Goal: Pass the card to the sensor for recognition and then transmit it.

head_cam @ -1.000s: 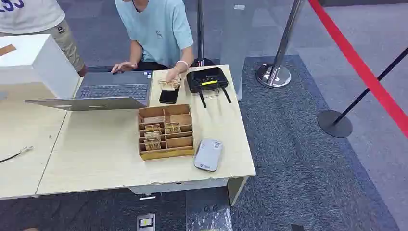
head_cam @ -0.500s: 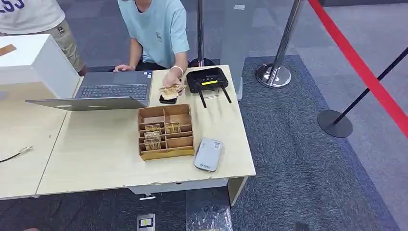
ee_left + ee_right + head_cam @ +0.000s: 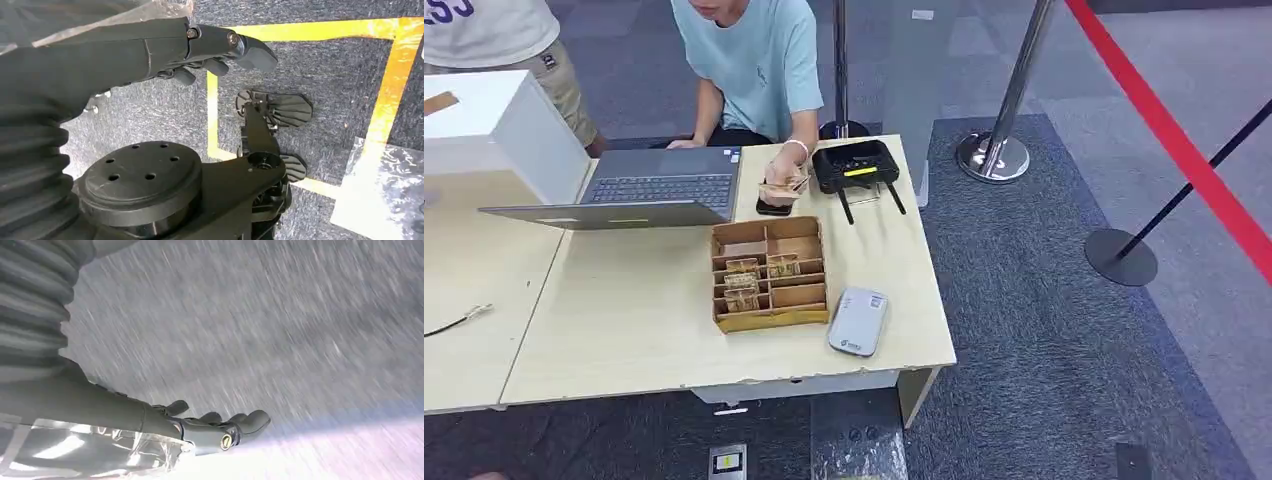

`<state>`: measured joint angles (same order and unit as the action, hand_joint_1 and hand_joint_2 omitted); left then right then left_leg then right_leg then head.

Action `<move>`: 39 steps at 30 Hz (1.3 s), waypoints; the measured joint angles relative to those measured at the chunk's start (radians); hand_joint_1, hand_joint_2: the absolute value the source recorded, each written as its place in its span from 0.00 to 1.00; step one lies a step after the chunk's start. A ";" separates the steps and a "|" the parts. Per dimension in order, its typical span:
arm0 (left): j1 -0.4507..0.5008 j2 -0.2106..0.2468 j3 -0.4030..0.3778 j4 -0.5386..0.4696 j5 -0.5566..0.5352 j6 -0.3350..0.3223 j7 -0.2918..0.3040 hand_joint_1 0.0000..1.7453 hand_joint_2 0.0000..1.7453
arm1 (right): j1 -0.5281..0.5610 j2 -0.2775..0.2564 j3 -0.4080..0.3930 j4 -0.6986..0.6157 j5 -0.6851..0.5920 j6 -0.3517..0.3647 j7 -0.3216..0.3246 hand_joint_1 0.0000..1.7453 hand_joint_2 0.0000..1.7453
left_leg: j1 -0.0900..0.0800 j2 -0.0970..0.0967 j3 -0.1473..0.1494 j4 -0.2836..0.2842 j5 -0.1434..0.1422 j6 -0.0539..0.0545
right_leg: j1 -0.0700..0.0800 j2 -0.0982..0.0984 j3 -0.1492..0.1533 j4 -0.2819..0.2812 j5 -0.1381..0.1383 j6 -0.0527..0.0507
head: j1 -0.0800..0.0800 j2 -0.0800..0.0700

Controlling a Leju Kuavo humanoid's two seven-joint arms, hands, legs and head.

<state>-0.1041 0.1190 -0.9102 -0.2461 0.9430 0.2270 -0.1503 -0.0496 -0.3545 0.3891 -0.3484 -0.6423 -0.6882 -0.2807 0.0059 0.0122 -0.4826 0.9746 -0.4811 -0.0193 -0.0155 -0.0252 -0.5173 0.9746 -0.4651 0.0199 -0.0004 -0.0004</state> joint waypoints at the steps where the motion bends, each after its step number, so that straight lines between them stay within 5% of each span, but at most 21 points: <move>1: 0.000 0.000 0.000 0.000 0.000 0.000 -0.001 0.00 1.00 | 0.009 -0.017 -0.013 -0.020 0.020 -0.003 0.009 0.00 1.00 | 0.000 0.000 0.000 0.000 0.000 0.000 | 0.000 0.000 0.000 0.000 0.000 0.000 | 0.000 0.000; 7: -0.001 0.000 -0.001 0.000 0.000 0.000 -0.002 0.00 1.00 | 0.045 -0.066 -0.069 -0.104 0.065 -0.003 0.006 0.00 1.00 | 0.000 0.000 0.000 0.000 0.000 0.000 | 0.000 0.000 0.000 0.000 0.000 0.000 | 0.000 0.000; 9: -0.001 0.000 -0.007 0.000 0.000 0.000 -0.002 0.00 1.00 | 0.063 -0.069 -0.108 -0.142 0.201 -0.003 0.018 0.00 1.00 | 0.001 0.000 0.000 0.000 0.000 0.000 | 0.000 0.000 0.000 0.000 0.000 0.000 | 0.000 0.000; 15: -0.002 0.002 -0.024 0.002 0.002 -0.007 0.010 0.00 1.00 | 0.194 -0.076 -0.325 -0.599 0.519 -0.004 0.347 0.00 1.00 | 0.001 -0.004 -0.001 0.000 0.000 0.000 | 0.000 -0.002 0.001 0.001 0.000 0.001 | 0.000 0.000; 19: -0.004 0.002 -0.028 0.002 -0.003 -0.009 0.015 0.00 1.00 | 0.199 -0.104 -0.416 -0.913 0.714 -0.005 0.466 0.00 1.00 | 0.000 -0.004 -0.001 0.000 0.001 0.001 | -0.001 -0.002 0.001 0.001 0.000 0.001 | 0.000 0.000; 22: -0.003 0.006 -0.039 0.002 -0.010 -0.010 0.017 0.00 1.00 | 0.181 -0.125 -0.447 -1.170 0.872 -0.003 0.478 0.00 1.00 | -0.001 -0.004 -0.001 0.001 0.001 0.001 | -0.001 -0.003 0.001 0.001 0.001 0.001 | 0.000 0.000; 28: -0.005 0.011 -0.050 0.003 -0.029 -0.024 0.011 0.00 1.00 | -0.020 -0.159 -0.387 -1.571 1.281 0.157 0.684 0.00 1.00 | 0.000 -0.004 0.000 0.001 0.002 0.001 | -0.001 -0.002 0.000 0.002 0.001 0.001 | 0.000 0.000; 35: -0.004 0.013 -0.069 0.003 -0.040 -0.031 0.010 0.00 1.00 | -0.171 -0.185 -0.273 -1.797 1.332 0.226 0.716 0.00 1.00 | -0.001 -0.005 -0.003 0.001 0.002 0.001 | -0.001 -0.003 0.000 0.002 0.001 0.001 | 0.000 0.000; 39: -0.010 0.014 -0.076 0.003 -0.055 -0.042 0.009 0.00 1.00 | -0.334 -0.185 -0.161 -1.828 1.342 0.379 0.753 0.00 1.00 | -0.001 -0.002 -0.003 0.000 0.002 0.001 | -0.001 -0.001 -0.001 0.001 0.001 0.001 | 0.000 0.000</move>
<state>-0.1141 0.1335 -0.9865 -0.2430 0.8881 0.1851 -0.1411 -0.3832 -0.5398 0.2276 -2.1759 0.6992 -0.3096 0.4718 0.0053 0.0101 -0.4857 0.9750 -0.4792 -0.0187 -0.0161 -0.0265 -0.5181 0.9761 -0.4642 0.0212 -0.0004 -0.0004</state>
